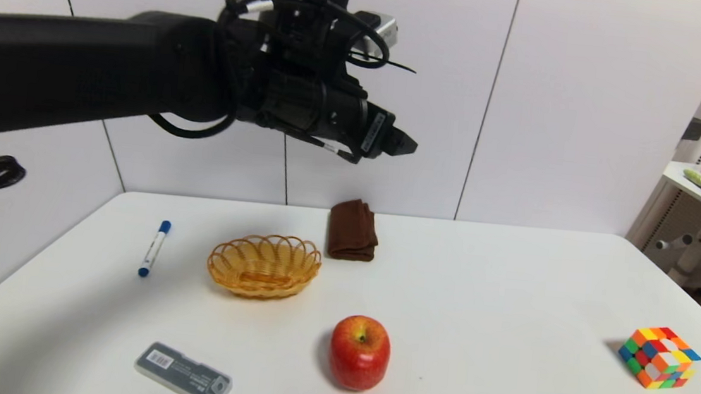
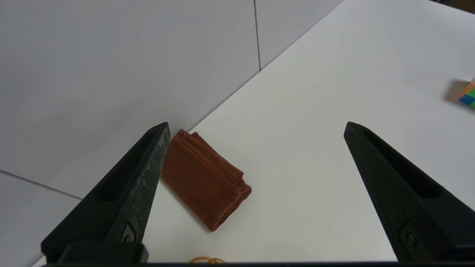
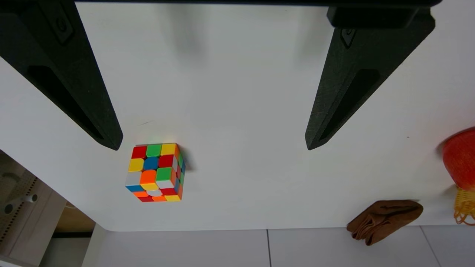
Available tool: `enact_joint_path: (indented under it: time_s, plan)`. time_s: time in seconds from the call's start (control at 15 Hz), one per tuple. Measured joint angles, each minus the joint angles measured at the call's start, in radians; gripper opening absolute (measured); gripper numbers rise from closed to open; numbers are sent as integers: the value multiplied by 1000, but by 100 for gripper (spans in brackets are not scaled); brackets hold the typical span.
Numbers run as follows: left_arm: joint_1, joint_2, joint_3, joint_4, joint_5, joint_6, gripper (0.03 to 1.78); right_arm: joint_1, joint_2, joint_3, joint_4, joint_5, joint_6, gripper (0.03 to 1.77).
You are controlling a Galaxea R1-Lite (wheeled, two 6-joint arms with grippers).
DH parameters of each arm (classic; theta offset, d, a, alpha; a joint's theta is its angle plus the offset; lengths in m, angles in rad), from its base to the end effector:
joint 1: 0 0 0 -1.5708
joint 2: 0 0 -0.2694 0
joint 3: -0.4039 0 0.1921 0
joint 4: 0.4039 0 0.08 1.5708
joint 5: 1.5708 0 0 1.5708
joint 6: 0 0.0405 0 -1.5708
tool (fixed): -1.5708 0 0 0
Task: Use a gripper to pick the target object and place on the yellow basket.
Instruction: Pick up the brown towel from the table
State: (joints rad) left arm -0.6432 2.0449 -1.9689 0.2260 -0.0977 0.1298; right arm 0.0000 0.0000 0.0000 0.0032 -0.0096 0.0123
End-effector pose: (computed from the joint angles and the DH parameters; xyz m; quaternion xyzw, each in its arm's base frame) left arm 0.3335 -0.2549 0.2658 0.1002 0.1213 -0.3666 0.9170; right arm 0.0277 -0.0004 0.0751 0.0061 0.0016 -0.0048 1.0000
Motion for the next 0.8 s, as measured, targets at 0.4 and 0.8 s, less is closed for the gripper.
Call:
enact_joint_path:
  time_s: [0.4,0.8]
  plan:
    - [8,200,-5,-296,3,-235,169,0,0,0,0,0,0,170]
    - [59,310,-5,-281,112,-296,169,0,0,0,0,0,0,170]
